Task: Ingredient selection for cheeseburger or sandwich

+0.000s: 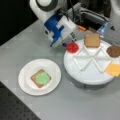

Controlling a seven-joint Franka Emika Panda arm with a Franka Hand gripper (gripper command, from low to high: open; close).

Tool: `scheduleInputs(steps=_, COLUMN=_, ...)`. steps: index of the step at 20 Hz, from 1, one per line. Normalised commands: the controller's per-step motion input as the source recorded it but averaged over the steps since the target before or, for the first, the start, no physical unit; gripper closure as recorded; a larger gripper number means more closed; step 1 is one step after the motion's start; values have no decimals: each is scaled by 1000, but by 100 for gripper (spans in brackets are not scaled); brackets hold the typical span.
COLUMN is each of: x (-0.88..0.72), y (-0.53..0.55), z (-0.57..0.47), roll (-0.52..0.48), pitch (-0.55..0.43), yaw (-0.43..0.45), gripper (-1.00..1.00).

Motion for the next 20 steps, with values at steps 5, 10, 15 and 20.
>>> scheduleInputs(steps=5, x=139, y=-149, z=-46, roll=92, pitch=17, yaw=-2, gripper=100)
scheduleInputs(steps=10, x=126, y=-124, z=-49, roll=96, pitch=17, yaw=-2, gripper=100)
scheduleInputs(steps=15, x=111, y=-109, z=-40, roll=99, pitch=21, yaw=-8, gripper=100)
scheduleInputs(steps=20, x=77, y=-86, z=-3, roll=94, pitch=38, yaw=-22, gripper=100)
